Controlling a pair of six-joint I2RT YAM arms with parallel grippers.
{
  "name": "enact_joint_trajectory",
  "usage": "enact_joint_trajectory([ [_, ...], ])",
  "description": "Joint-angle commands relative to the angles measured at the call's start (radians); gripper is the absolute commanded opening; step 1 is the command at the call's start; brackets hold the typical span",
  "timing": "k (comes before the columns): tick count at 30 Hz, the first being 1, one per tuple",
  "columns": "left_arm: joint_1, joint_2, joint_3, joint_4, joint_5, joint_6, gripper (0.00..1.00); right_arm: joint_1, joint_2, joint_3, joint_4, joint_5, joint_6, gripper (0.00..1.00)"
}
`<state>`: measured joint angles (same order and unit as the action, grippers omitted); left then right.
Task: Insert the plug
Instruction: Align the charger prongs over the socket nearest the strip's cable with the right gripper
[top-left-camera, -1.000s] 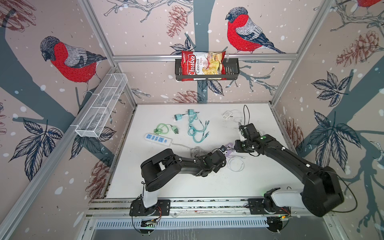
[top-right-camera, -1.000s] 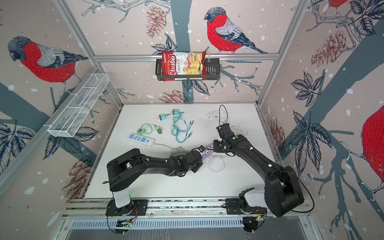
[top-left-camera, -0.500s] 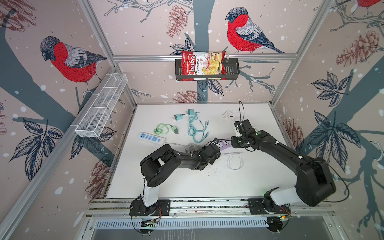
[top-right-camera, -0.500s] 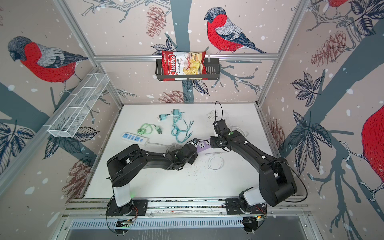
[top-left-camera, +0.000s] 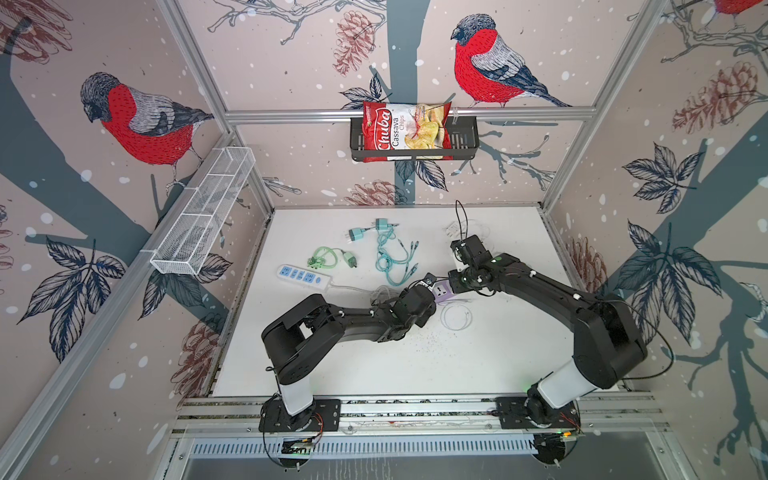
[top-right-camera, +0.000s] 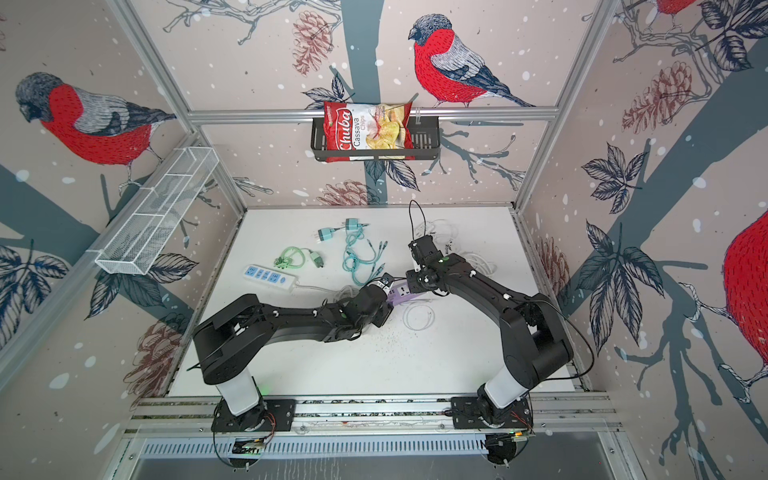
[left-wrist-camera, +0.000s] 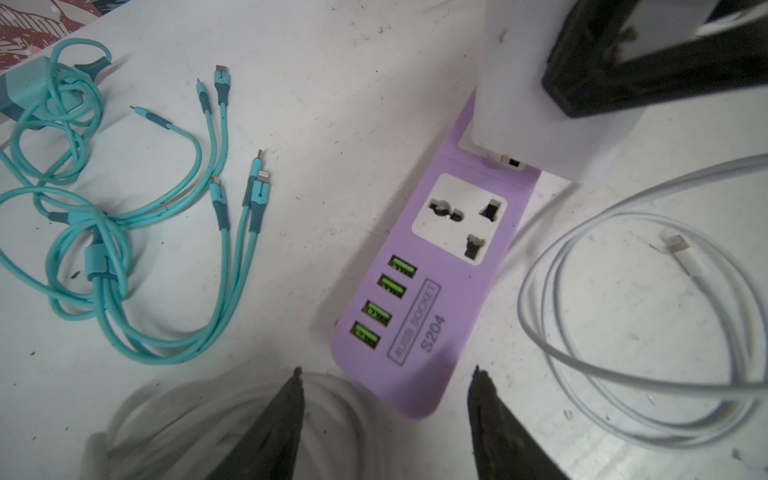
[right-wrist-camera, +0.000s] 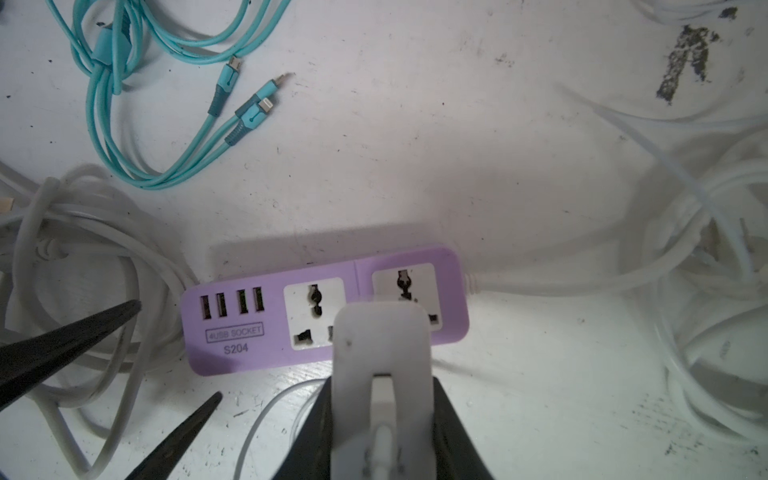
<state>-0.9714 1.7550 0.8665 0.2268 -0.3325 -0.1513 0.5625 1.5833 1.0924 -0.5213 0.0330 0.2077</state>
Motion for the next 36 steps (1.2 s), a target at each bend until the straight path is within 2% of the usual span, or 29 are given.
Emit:
enact_joint_trajectory([
  [1, 0.0, -0.043, -0.029, 0.032, 0.006, -0.005, 0.63, 0.004, -0.017, -0.009, -0.016, 0.042, -0.014, 0.1],
  [18, 0.0, -0.233, -0.153, 0.146, 0.012, -0.001, 0.63, -0.008, 0.003, -0.016, -0.013, 0.057, -0.044, 0.09],
  [36, 0.001, -0.293, -0.195, 0.191, -0.012, 0.002, 0.63, 0.008, -0.033, -0.035, -0.047, 0.059, -0.033, 0.09],
])
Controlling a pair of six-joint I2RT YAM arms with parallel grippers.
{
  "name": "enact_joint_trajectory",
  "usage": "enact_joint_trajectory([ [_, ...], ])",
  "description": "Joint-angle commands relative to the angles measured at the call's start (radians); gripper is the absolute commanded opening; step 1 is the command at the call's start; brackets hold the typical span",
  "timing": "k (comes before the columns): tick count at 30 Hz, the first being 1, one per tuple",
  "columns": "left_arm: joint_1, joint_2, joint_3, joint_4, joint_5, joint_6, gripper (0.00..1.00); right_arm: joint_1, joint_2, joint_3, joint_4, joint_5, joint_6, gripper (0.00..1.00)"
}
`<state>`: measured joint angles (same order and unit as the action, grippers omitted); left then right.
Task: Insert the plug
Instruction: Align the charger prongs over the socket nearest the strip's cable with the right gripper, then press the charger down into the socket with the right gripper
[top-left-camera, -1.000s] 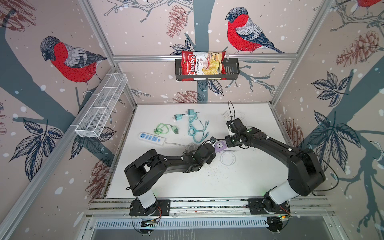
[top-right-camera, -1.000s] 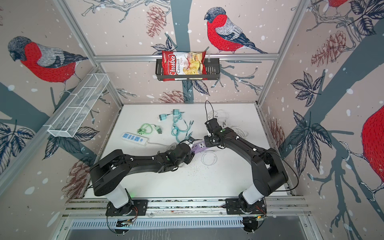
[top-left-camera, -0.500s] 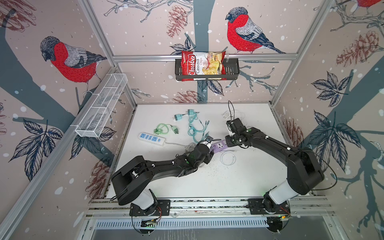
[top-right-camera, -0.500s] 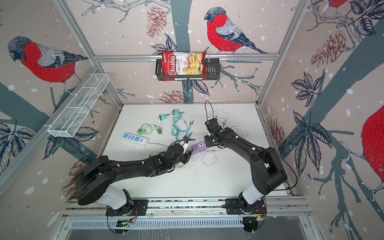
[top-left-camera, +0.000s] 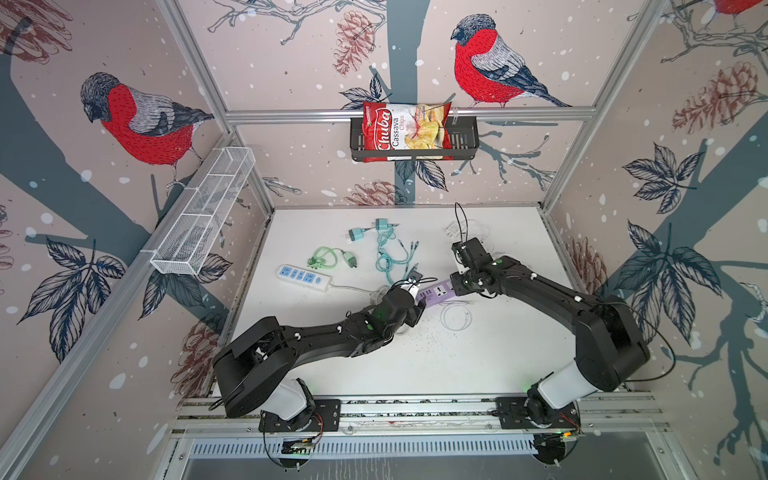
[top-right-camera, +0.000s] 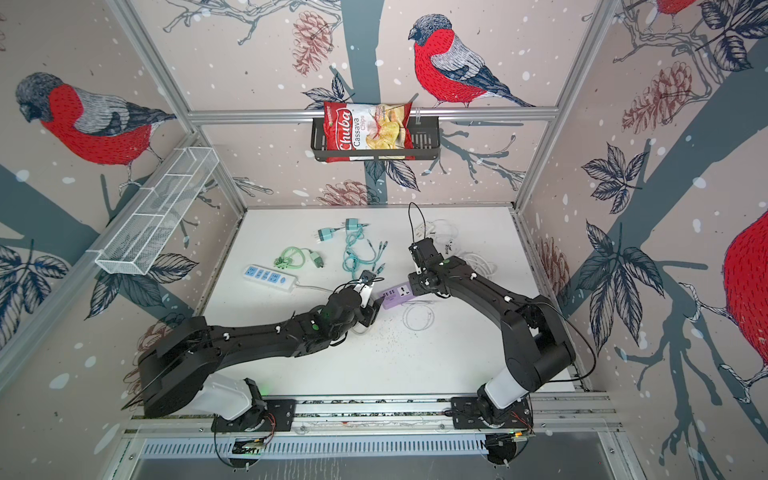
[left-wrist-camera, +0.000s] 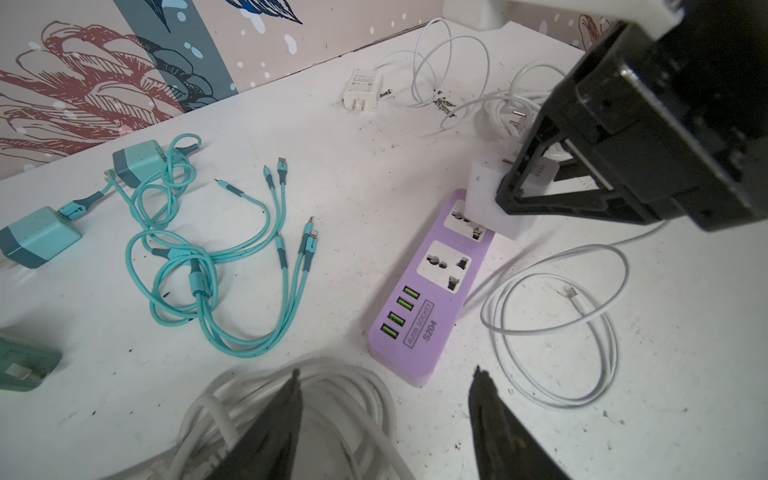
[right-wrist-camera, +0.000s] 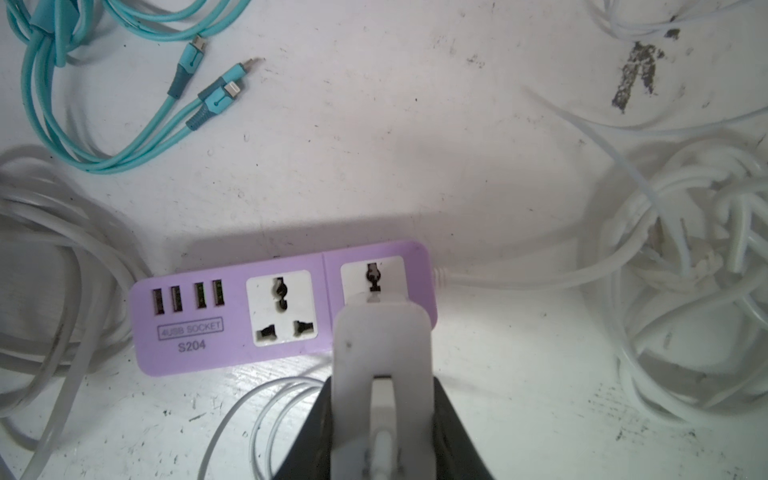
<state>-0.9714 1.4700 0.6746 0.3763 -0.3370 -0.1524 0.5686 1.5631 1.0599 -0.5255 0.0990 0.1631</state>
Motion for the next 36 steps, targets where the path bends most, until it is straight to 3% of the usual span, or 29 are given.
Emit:
enact_joint_trajectory([
  [1, 0.0, -0.008, -0.003, 0.042, -0.008, 0.004, 0.63, 0.001, -0.02, -0.004, -0.038, -0.011, 0.013, 0.09],
  [36, 0.001, -0.075, -0.047, 0.081, -0.055, 0.008, 0.64, 0.003, 0.071, -0.037, -0.024, -0.009, 0.044, 0.09],
])
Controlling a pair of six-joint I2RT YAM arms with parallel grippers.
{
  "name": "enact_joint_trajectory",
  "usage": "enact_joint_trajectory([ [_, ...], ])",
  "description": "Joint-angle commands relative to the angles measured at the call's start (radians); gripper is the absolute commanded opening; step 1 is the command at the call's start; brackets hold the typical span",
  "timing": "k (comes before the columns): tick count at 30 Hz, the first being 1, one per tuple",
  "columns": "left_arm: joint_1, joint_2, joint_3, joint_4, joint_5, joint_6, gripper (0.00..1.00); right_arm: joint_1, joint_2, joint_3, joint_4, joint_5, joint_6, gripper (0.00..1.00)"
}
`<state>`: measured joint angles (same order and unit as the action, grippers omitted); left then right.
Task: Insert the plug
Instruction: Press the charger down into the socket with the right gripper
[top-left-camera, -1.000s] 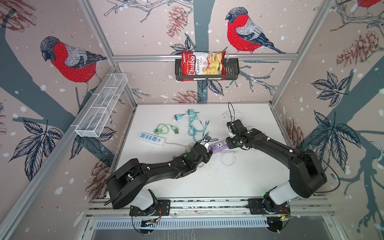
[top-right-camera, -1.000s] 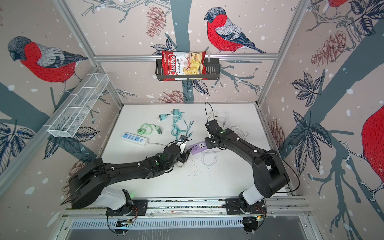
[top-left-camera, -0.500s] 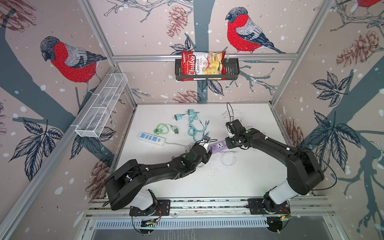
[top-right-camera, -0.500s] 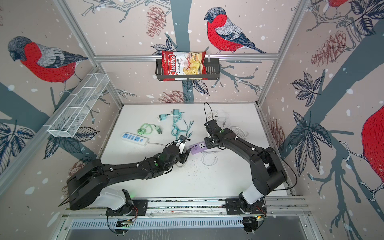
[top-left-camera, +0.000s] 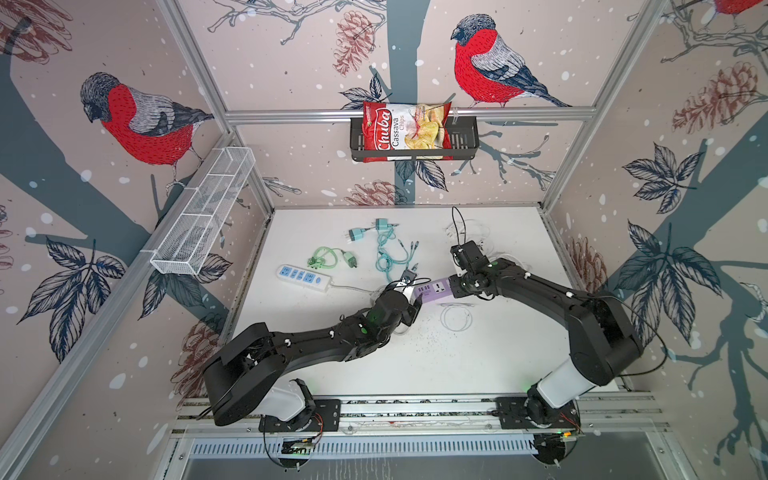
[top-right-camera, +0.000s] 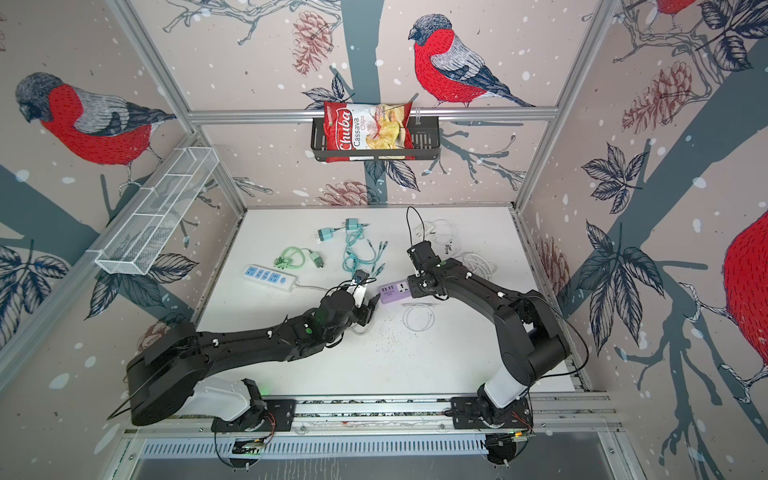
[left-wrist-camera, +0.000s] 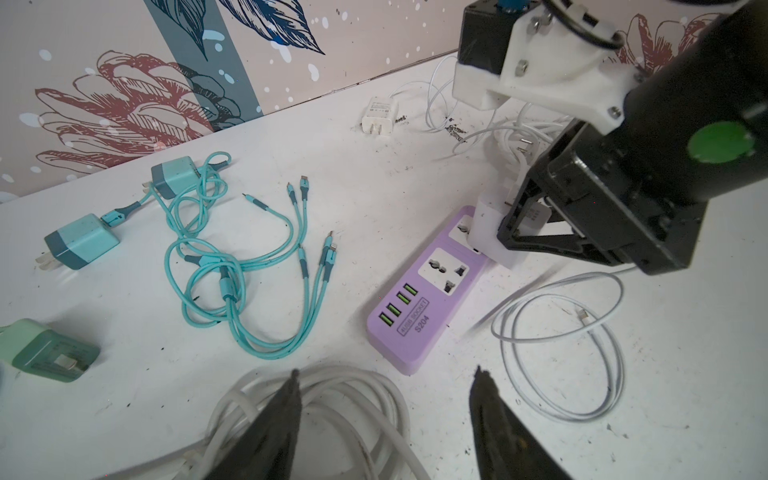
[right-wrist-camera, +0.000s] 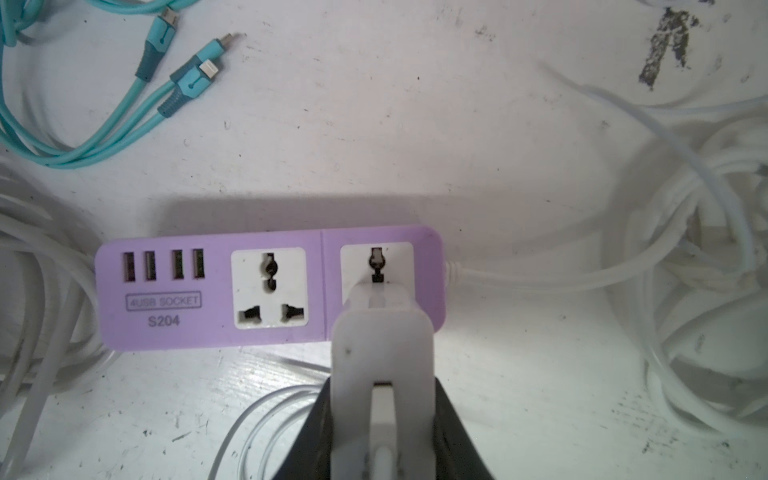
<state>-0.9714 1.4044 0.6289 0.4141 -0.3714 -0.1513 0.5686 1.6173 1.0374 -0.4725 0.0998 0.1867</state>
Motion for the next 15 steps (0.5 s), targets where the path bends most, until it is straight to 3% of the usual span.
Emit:
enact_joint_trajectory([
  [1, 0.0, -0.014, -0.003, 0.043, -0.023, 0.008, 0.63, 0.002, 0.016, -0.016, -0.077, -0.009, 0.023, 0.09],
  [8, 0.001, -0.024, -0.007, 0.048, -0.032, 0.014, 0.64, 0.005, 0.02, -0.01, -0.085, 0.003, 0.036, 0.14],
  [15, 0.001, -0.028, -0.014, 0.041, -0.039, 0.011, 0.64, 0.008, 0.018, 0.006, -0.089, 0.006, 0.047, 0.25],
])
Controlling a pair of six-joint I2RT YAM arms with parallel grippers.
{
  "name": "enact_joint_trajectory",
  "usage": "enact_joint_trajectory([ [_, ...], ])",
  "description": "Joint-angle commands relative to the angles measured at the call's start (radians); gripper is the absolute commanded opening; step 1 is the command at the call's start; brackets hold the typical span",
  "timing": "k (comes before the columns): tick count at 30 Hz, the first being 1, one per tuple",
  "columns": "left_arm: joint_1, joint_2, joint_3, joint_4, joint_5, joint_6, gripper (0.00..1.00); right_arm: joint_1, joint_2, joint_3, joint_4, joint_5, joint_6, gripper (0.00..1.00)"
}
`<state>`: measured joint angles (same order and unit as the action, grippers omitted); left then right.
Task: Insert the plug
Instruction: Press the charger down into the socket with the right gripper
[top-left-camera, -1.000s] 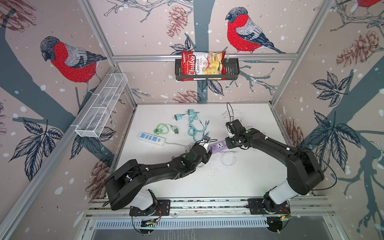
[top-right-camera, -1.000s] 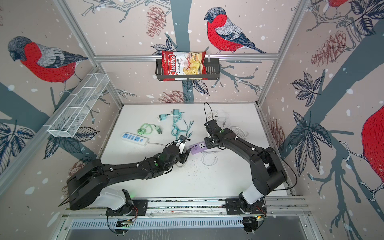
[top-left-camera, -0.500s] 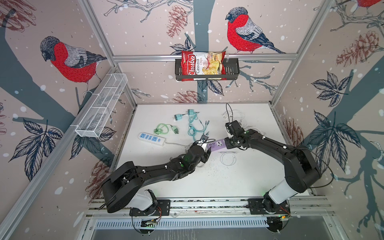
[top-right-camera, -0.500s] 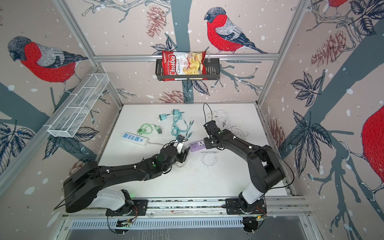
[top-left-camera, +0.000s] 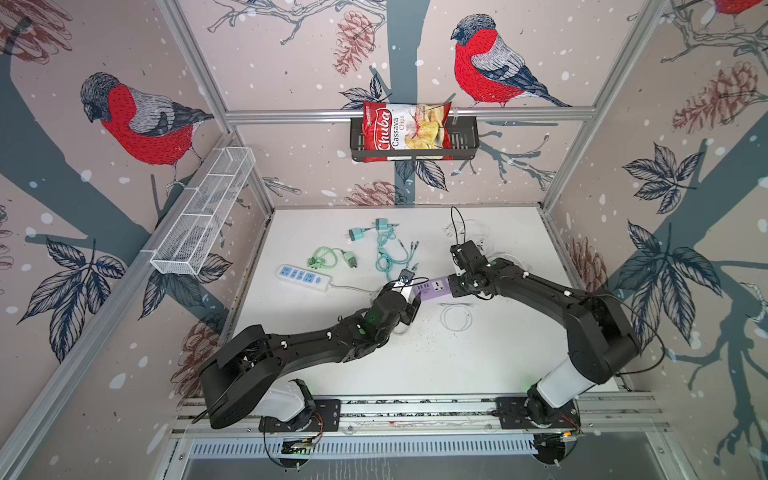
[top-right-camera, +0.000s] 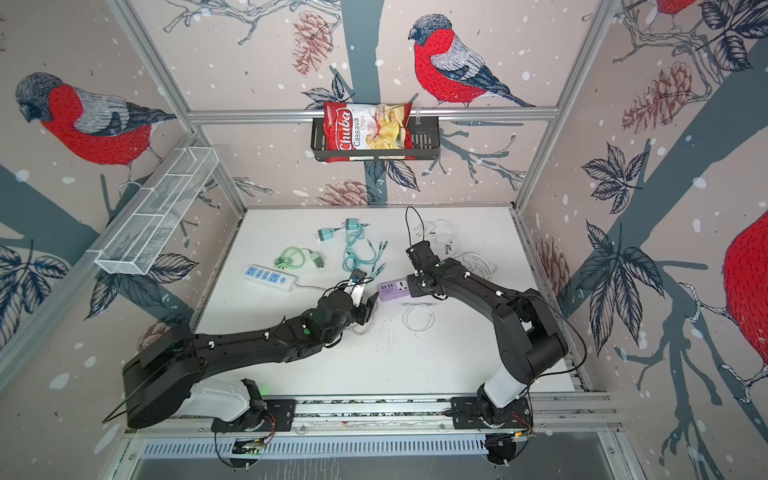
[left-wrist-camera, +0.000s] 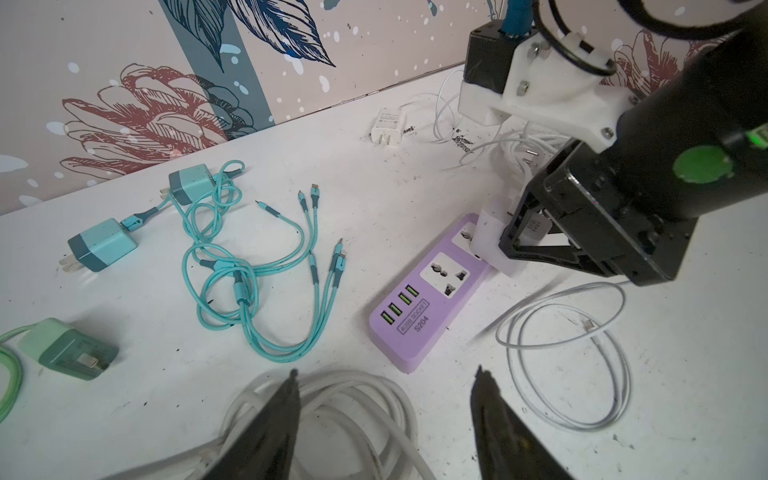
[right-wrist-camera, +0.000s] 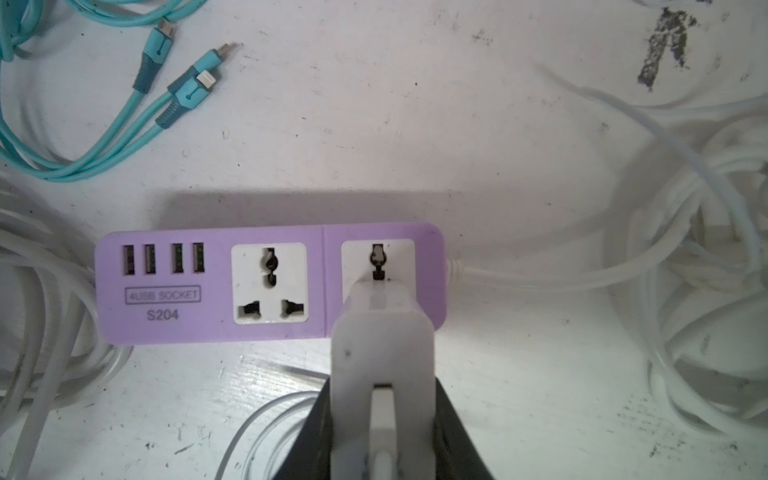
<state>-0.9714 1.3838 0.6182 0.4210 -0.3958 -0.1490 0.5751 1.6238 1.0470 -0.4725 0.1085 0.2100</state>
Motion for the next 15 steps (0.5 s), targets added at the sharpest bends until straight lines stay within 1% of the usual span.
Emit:
enact_joint_trajectory([
  [1, 0.0, -0.01, -0.004, 0.032, -0.017, 0.01, 0.64, 0.002, 0.012, -0.004, -0.088, -0.003, 0.025, 0.28],
  [4, 0.0, -0.017, -0.007, 0.028, -0.025, 0.014, 0.64, 0.002, 0.016, -0.004, -0.082, -0.006, 0.033, 0.34],
  [11, 0.0, -0.013, -0.007, 0.022, -0.035, 0.018, 0.65, 0.003, 0.02, 0.016, -0.072, -0.006, 0.041, 0.4],
  [15, 0.0, -0.006, -0.006, 0.026, -0.032, 0.014, 0.65, 0.003, 0.016, 0.041, -0.074, -0.01, 0.041, 0.47],
])
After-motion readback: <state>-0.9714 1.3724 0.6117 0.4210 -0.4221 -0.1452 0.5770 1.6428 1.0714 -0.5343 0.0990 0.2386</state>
